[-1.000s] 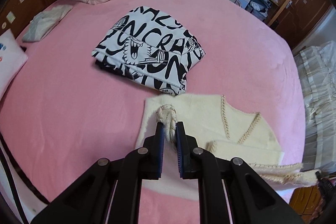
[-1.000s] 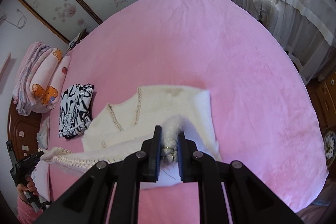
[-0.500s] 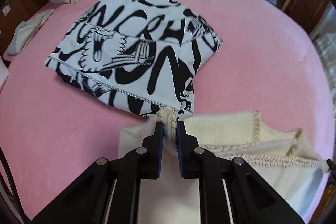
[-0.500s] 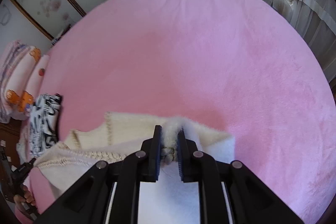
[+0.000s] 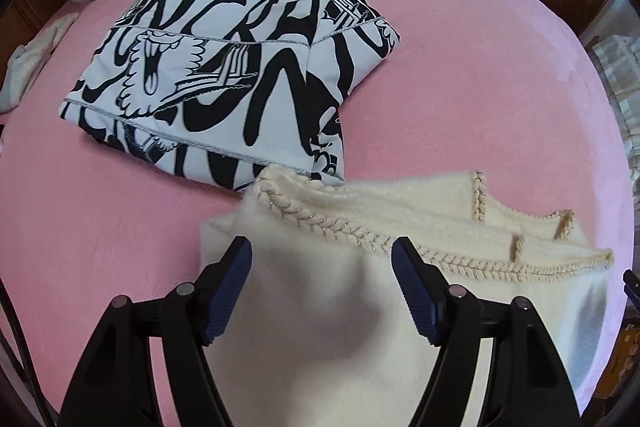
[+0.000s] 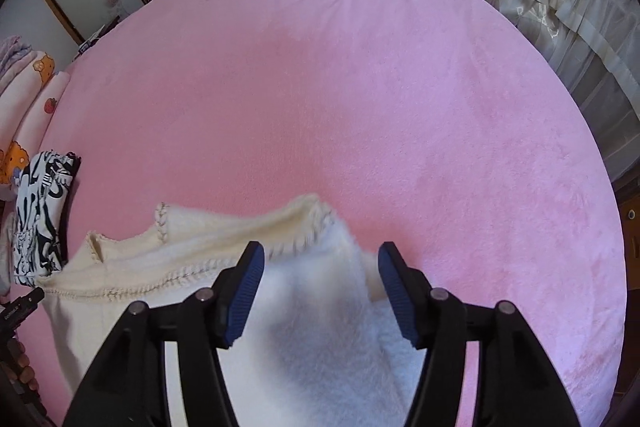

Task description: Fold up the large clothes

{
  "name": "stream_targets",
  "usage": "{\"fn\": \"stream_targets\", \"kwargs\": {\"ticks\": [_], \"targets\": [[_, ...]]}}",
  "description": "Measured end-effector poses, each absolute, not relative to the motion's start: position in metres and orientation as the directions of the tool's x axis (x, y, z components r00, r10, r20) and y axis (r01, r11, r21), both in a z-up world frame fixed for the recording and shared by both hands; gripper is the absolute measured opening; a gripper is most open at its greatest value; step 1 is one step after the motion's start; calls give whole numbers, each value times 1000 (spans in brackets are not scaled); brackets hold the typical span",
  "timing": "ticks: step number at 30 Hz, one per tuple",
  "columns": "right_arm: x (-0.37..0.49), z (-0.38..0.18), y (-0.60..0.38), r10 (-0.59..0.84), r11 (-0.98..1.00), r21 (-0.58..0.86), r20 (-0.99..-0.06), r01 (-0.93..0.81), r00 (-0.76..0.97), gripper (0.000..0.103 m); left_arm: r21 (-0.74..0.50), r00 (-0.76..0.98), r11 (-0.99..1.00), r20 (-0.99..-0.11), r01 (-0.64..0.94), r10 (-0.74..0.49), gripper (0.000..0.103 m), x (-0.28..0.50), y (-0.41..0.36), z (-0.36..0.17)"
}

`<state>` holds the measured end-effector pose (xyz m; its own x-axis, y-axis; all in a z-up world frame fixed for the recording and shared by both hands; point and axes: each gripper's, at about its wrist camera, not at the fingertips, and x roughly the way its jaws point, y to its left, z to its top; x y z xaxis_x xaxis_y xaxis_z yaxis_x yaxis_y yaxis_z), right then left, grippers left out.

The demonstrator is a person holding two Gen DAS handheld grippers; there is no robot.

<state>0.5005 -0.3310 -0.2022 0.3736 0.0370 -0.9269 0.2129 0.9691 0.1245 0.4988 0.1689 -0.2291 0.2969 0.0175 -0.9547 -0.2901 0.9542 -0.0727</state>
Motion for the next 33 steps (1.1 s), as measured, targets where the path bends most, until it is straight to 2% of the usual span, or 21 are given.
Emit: {"fn": "stream_targets", "kwargs": {"ticks": [8, 11, 14, 23, 33], "targets": [[480, -167, -294, 149, 969, 210, -916, 128, 372, 60, -73, 304, 953, -952, -294, 21, 78, 454, 193, -200], [470, -157, -270, 193, 967, 240, -913, 90, 359, 60, -85, 306, 942, -952, -324, 19, 82, 423, 208, -189], [461, -156, -240, 240, 961, 272, -914, 54, 327, 60, -96, 294, 935, -956, -341, 9, 83, 391, 220, -191], [433, -191, -163, 297, 953, 303, -934, -2, 197, 60, -132, 222, 898, -974, -419, -39, 83, 314, 250, -217], [420, -242, -126, 277, 959, 281, -957, 31, 90, 60, -305, 197, 760, -952, -573, -233, 83, 265, 274, -278]]}}
